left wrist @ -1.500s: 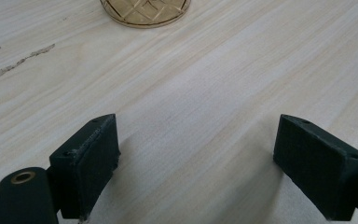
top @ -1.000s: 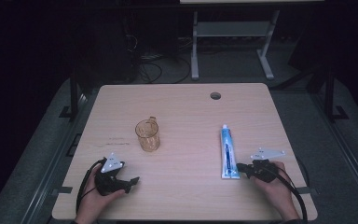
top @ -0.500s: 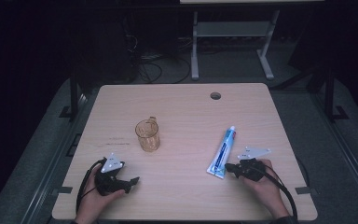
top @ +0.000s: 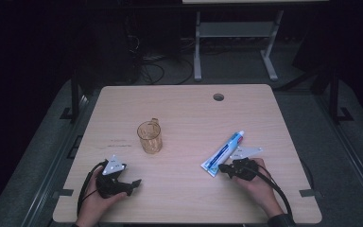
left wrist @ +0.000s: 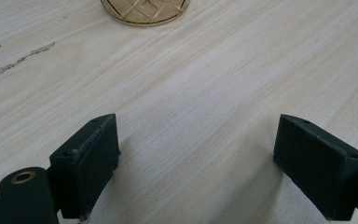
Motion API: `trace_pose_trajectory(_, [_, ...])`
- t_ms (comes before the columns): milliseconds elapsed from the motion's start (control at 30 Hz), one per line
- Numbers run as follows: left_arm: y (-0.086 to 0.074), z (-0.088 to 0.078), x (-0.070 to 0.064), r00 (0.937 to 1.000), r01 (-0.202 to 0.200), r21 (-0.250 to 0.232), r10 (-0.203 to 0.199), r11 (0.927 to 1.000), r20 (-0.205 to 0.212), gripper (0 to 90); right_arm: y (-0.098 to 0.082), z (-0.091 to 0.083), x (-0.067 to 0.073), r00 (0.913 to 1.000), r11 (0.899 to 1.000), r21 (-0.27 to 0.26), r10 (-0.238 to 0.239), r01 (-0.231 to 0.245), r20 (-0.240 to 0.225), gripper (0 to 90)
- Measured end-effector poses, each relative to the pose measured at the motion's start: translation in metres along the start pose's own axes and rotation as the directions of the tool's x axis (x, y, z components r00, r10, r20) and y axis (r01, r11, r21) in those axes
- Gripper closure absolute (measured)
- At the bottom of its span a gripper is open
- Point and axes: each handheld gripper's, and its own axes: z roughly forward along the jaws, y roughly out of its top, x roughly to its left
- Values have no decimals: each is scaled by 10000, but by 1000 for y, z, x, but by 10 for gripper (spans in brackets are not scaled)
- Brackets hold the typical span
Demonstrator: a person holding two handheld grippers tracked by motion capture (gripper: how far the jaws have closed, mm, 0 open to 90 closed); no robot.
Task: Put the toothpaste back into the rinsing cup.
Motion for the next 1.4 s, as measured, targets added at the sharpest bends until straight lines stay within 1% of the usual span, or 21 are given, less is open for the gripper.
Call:
trace_pose_trajectory(200, [0, 0, 0, 10000, 4, -3, -4, 10000, 1, 133, 7, 9, 1, 9999, 9999, -1, -127, 127, -67, 900])
trace_pose_trajectory(233, [0, 0, 0, 10000, 2, -2, -2, 10000, 2, 133, 10, 12, 2, 9998, 9999, -11, -156, 156, -113, 900])
trace_pose_trajectory(533, [0, 0, 0, 10000, 2, -1, -2, 10000, 2, 133, 20, 25, 6, 9992, 9996, -19, -284, 283, -282, 900])
trace_pose_trajectory(633, [0, 0, 0, 10000, 4, -2, -4, 10000, 2, 133, 19, 25, 6, 9990, 9994, 7, -356, 357, -268, 900])
trace_pose_trajectory(700, [0, 0, 0, 10000, 4, -3, -4, 10000, 3, 133, 20, 21, 5, 9993, 9995, -90, -311, 309, -224, 900])
trace_pose_trajectory(767, [0, 0, 0, 10000, 3, -1, -3, 10000, 3, 133, 20, 15, 1, 9998, 9996, -214, -200, 198, -77, 900])
trace_pose_trajectory(800, [0, 0, 0, 10000, 3, -1, -3, 10000, 3, 134, 20, 15, 1, 9998, 9996, -214, -200, 198, -77, 900])
trace_pose_trajectory(867, [0, 0, 0, 10000, 5, -4, -5, 10000, 4, 133, 21, 8, -6, 9999, 9994, -342, -28, 33, 141, 900])
trace_pose_trajectory(900, [0, 0, 0, 10000, 0, 0, 0, 10000, 4, 133, 22, 2, -13, 9993, 9989, -457, 155, -140, 326, 900])
trace_pose_trajectory(933, [0, 0, 0, 10000, 0, 0, 0, 10000, 4, 133, 22, 2, -13, 9993, 9989, -457, 155, -140, 326, 900])
trace_pose_trajectory(967, [0, 0, 0, 10000, 5, -2, -5, 10000, 4, 133, 23, -3, -20, 9980, 9982, -532, 320, -291, 545, 900])
trace_pose_trajectory(1000, [0, 0, 0, 10000, 5, -2, -5, 10000, 4, 133, 23, -3, -20, 9980, 9982, -532, 320, -291, 545, 900])
trace_pose_trajectory(1033, [0, 0, 0, 10000, 12, 2, -12, 10000, 13, 133, 24, -7, -26, 9966, 9971, -640, 450, -405, 697, 900])
trace_pose_trajectory(1100, [0, 0, 0, 10000, 10, 1, -10, 10000, 11, 133, 26, -12, -33, 9942, 9956, -770, 605, -537, 893, 900])
trace_pose_trajectory(1133, [0, 1, 0, 10000, 8, -3, -8, 10000, 10, 133, 26, -12, -33, 9942, 9956, -770, 605, -537, 893, 900])
trace_pose_trajectory(1200, [1, 0, 0, 10000, 1, 29, -1, 10000, 12, 133, 28, -18, -43, 9912, 9936, -908, 771, -674, 1072, 900])
trace_pose_trajectory(1233, [1, 0, 0, 10000, 6, 22, -6, 10000, 9, 133, 30, -22, -51, 9873, 9925, -974, 869, -743, 1331, 900])
trace_pose_trajectory(1300, [0, 0, 0, 10000, 6, 21, -6, 10000, 9, 133, 32, -26, -57, 9835, 9901, -1116, 1017, -855, 1496, 900])
trace_pose_trajectory(1333, [0, 0, 0, 10000, 6, 21, -6, 10000, 9, 133, 32, -26, -57, 9835, 9901, -1116, 1017, -855, 1496, 900])
trace_pose_trajectory(1367, [1, 0, 0, 10000, 12, 25, -12, 10000, 13, 133, 33, -28, -66, 9793, 9899, -1080, 1092, -916, 1705, 900])
trace_pose_trajectory(1400, [1, 0, 0, 10000, 12, 25, -12, 10000, 13, 133, 33, -28, -66, 9793, 9899, -1080, 1092, -916, 1705, 900])
